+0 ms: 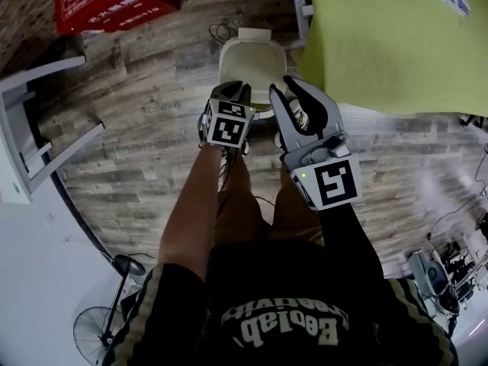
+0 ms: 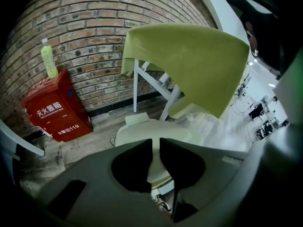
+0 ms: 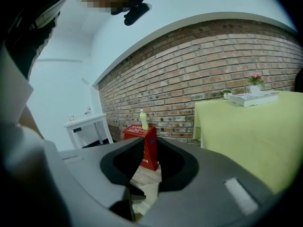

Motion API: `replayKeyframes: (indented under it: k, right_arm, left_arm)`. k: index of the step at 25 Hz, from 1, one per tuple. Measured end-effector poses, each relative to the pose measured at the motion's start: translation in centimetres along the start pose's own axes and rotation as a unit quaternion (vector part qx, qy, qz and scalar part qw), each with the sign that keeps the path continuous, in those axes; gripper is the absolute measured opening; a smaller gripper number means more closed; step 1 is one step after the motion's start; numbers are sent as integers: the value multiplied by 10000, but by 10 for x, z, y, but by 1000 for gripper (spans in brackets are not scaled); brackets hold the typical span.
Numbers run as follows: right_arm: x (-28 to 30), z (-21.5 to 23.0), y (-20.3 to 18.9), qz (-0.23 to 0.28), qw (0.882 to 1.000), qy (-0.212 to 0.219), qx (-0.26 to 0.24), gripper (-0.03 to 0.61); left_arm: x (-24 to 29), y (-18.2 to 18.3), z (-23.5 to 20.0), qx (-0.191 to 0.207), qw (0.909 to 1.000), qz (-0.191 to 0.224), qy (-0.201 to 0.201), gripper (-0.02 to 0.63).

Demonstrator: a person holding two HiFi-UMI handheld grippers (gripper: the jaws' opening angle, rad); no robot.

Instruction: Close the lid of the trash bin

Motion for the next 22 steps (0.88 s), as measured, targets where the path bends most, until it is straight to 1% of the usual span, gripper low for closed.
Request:
replayKeyframes:
  k: [2, 6, 10, 12, 16, 22]
  right_arm:
    - [0, -2, -6, -31, 10000, -31, 22, 98]
    - [0, -3, -19, -87, 9999, -94, 70, 98]
    - [-1, -4, -31, -117, 9998, -111, 104, 98]
    - [-4, -1, -39, -173, 9996, -164, 147, 98]
    - [-3, 8, -50, -256, 9990, -311, 195, 98]
    - [-4, 15, -65, -319, 9987, -340, 196, 98]
  left_arm:
    - [1, -2, 0, 37, 10000, 51, -18, 58]
    - [7, -7, -2, 37, 10000, 4, -45, 58]
    - [14, -9, -7, 25, 10000, 20, 18, 51]
    - [18, -15, -5, -3, 10000, -45, 11, 37]
    - [23, -22, -6, 31, 9999, -97, -10, 40]
    - [35, -34, -7, 4, 9999, -167, 14, 40]
Point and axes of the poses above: the fingertips, and each gripper's own axes: x forward along the fingers, z to its right, y out of its top, the point moved 4 cm from there along -x, backward along the fingers, and after that the axes turned 2 degrees about y, right-handed, at the moved point
